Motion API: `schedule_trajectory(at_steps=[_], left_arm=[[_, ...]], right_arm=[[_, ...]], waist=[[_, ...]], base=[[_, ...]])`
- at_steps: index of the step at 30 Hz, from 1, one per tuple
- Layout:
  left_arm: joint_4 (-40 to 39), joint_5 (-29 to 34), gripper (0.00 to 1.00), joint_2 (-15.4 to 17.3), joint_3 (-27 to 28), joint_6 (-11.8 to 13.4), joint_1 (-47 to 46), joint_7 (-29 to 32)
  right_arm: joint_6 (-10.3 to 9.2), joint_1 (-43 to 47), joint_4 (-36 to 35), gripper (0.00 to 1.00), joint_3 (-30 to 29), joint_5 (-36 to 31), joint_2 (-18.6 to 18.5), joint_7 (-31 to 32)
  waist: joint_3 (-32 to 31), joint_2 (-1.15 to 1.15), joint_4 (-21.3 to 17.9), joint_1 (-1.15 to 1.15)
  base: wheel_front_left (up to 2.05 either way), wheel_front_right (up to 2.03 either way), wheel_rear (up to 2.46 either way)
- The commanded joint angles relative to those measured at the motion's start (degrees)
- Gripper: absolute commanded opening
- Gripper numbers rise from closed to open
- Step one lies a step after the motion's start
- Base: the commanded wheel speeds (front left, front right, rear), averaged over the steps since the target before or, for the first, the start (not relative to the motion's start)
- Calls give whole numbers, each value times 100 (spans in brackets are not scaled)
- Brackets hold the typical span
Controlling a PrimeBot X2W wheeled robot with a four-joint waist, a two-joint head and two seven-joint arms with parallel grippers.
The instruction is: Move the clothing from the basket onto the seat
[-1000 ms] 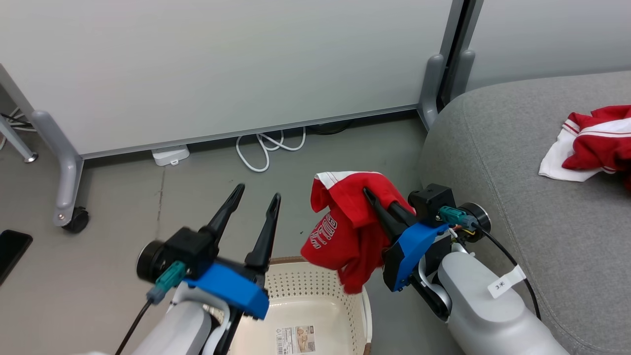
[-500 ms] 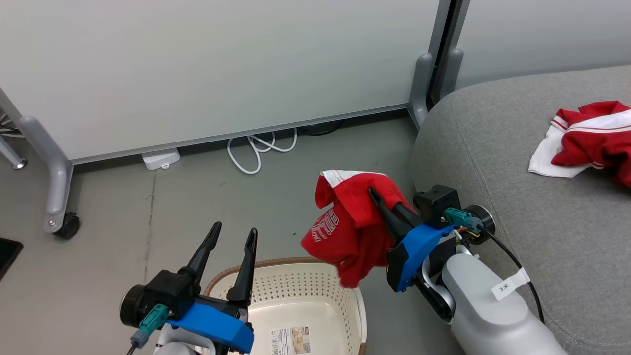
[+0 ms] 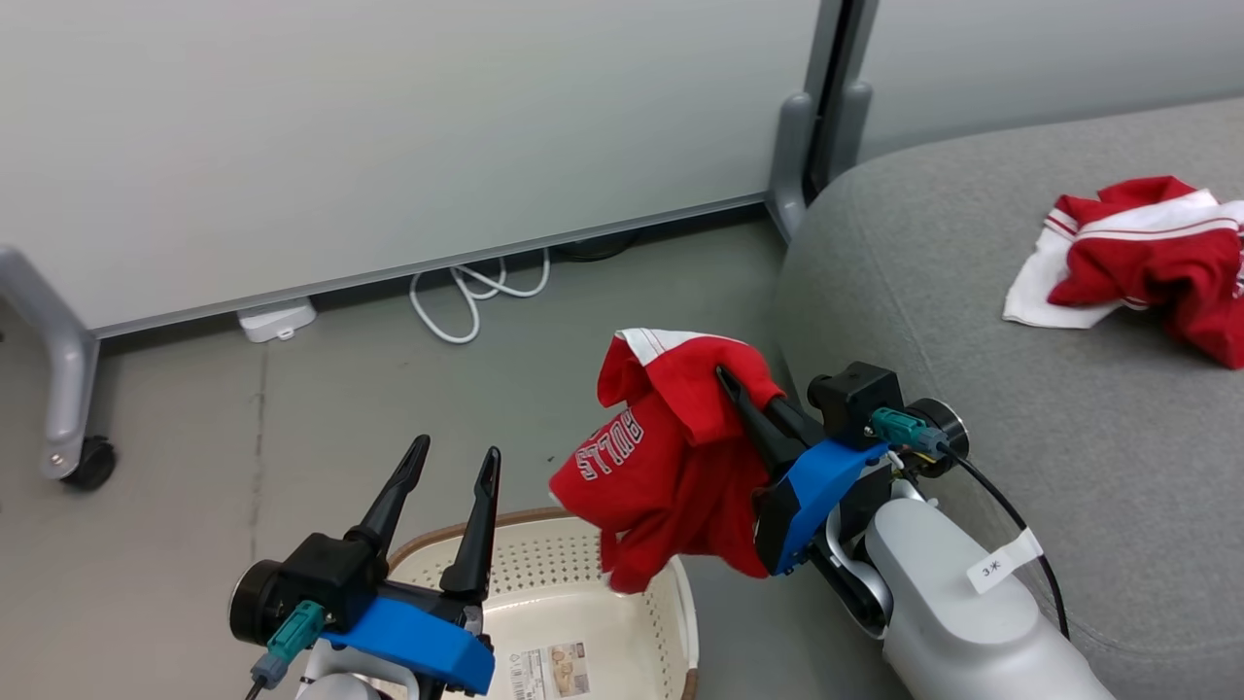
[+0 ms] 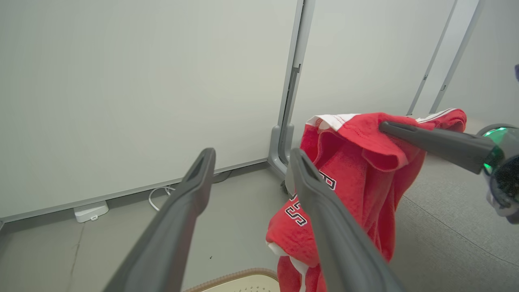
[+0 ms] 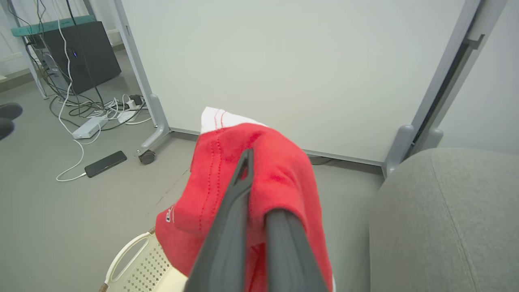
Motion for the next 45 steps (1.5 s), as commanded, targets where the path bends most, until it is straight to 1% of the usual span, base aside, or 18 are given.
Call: schedule_trajectory(at_steps=[1, 7, 16, 21, 27, 31, 38, 45], left_arm=[[11, 35, 100, -9, 30, -12, -6, -29], [28, 117, 100, -40, 139, -68, -29, -28], [-17, 223, 100, -73, 204, -127, -122, -29], [-55, 271, 100, -37, 214, -140, -168, -29], [-92, 315, 100, 24, 206, -154, -193, -28], [-66, 333, 100, 56, 141, -156, -269, -29], [57, 247, 100, 119, -76, -151, -437, -29], [82, 175, 100, 197, -167, -153, -468, -29]], right_arm=[[2, 25, -38, 0, 6, 31, -8, 2], [2, 44, -198, 0, 174, 73, -8, 47], [2, 63, -361, 0, 83, 52, -6, 45], [3, 118, -455, 0, 12, 57, -5, 19], [3, 154, -576, 0, 57, 157, -6, -10], [3, 185, -582, 0, -52, 124, -5, -40], [3, 277, -644, 0, -318, 16, -4, -95], [2, 306, -719, 0, -404, -28, -4, -93]], waist=[[40, 0, -112, 0], [107, 0, -647, 0], [250, 0, -1482, 0], [354, 0, -1899, 0], [461, 0, -2357, 0], [531, 0, -2470, 0], [578, 0, -2506, 0], [588, 0, -2499, 0]], base=[[0, 0, 0], [0, 0, 0], [0, 0, 0], [0, 0, 0], [0, 0, 0], [0, 0, 0], [0, 0, 0], [0, 0, 0]])
